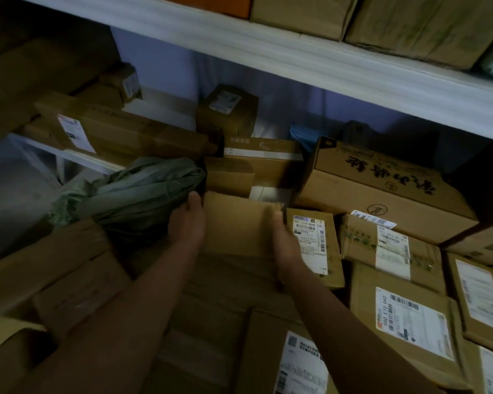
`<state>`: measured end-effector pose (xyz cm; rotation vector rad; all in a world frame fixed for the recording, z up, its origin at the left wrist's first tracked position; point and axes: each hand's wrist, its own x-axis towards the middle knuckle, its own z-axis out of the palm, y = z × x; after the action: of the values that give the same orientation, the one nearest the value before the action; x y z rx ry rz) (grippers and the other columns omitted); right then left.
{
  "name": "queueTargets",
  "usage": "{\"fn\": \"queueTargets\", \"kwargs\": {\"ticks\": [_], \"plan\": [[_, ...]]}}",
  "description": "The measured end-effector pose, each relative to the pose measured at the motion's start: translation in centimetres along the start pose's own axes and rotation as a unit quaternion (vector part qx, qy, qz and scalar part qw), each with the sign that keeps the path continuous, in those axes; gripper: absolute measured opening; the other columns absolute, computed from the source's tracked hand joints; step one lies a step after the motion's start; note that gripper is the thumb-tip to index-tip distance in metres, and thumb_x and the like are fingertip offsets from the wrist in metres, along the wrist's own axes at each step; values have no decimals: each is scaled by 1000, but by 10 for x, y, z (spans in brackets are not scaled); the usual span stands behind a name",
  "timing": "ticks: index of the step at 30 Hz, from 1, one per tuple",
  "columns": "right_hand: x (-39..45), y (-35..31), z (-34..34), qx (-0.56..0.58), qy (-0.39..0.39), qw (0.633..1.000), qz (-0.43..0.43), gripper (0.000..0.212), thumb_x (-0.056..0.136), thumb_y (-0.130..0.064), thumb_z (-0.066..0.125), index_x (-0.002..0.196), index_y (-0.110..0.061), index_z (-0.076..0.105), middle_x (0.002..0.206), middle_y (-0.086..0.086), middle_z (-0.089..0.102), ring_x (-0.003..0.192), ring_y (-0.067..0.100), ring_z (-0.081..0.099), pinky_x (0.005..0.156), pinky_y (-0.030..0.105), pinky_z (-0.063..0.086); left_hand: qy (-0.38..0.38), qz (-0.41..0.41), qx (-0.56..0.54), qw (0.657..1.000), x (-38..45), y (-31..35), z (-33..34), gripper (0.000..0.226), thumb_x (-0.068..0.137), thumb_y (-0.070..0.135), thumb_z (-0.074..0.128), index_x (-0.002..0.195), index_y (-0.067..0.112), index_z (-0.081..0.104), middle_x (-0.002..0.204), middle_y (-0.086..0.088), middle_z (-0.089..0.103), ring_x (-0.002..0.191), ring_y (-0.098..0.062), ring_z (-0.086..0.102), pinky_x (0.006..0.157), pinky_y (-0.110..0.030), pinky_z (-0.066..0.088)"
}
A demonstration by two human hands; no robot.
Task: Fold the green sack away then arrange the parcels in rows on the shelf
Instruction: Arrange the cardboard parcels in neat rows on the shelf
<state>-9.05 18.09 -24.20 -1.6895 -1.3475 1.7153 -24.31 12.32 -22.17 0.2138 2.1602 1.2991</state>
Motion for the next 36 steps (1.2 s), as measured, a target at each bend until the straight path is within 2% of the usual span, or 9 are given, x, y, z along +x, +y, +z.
{"fn": "queueTargets", "kwargs": {"ticks": [5,11,15,18,23,26,31,33,36], "plan": [[-1,-5,-19,137,-4,990,36,93,63,-87,39,132,-26,50,128,9,56,117,30,51,106,54,36,-10,-25,-98,995,-2,0,-14,71,91,65,32,135,13,49,136,-13,52,121,-32,50,106,-49,39],[-11,-12,-22,39,-2,998,-56,35,89,-54,47,114,-31,56,121,7,54,112,30,50,101,54,39,-47,-3,-34,998,-11,-11,-17,53,95,54,40,127,14,54,124,-12,55,108,-27,53,93,-41,46],[-22,-9,-21,30,-38,998,-33,29,91,-40,51,109,-21,63,113,10,62,104,31,57,96,54,46,-35,-9,-27,999,-15,-16,-22,45,96,43,47,126,11,46,126,-14,51,110,-31,52,93,-45,47],[-23,-5,-16,-64,-29,991,-110,27,92,-36,54,114,-23,62,116,3,61,110,27,57,96,47,47,-30,-51,-48,997,-22,-24,-16,60,89,22,64,138,11,31,136,-18,49,118,-35,53,95,-49,49],[-4,-4,-14,-339,2,917,-212,40,98,-18,46,138,-17,46,130,8,49,118,24,49,93,26,37,8,-37,44,998,-31,-48,-2,76,82,14,70,143,16,26,143,-16,39,127,-37,45,98,-48,47],[9,2,-12,-390,-56,894,-213,52,95,-17,49,145,-21,34,144,10,41,130,26,43,106,35,36,-43,-49,109,992,-22,-66,3,73,80,29,72,142,21,35,143,-13,39,125,-37,45,100,-44,44],[19,13,-41,-480,85,855,-176,68,88,-29,54,149,-24,23,159,2,14,147,25,8,115,58,7,-103,-58,144,983,-13,-68,21,54,83,33,68,130,16,50,128,-12,55,106,-31,61,66,-32,55],[22,18,-62,-545,21,822,-165,73,91,-33,52,152,-26,12,161,-3,-1,148,22,-6,115,58,2,-111,-44,143,983,-12,-66,32,52,84,33,68,128,12,52,127,-13,58,107,-30,61,62,-27,51],[25,21,-82,-605,-59,770,-195,74,93,-42,48,151,-33,3,160,-8,-11,147,20,-13,117,56,-1,-123,-15,153,980,-14,-62,47,54,82,35,71,126,10,53,127,-12,60,111,-29,61,82,-34,54]]}}
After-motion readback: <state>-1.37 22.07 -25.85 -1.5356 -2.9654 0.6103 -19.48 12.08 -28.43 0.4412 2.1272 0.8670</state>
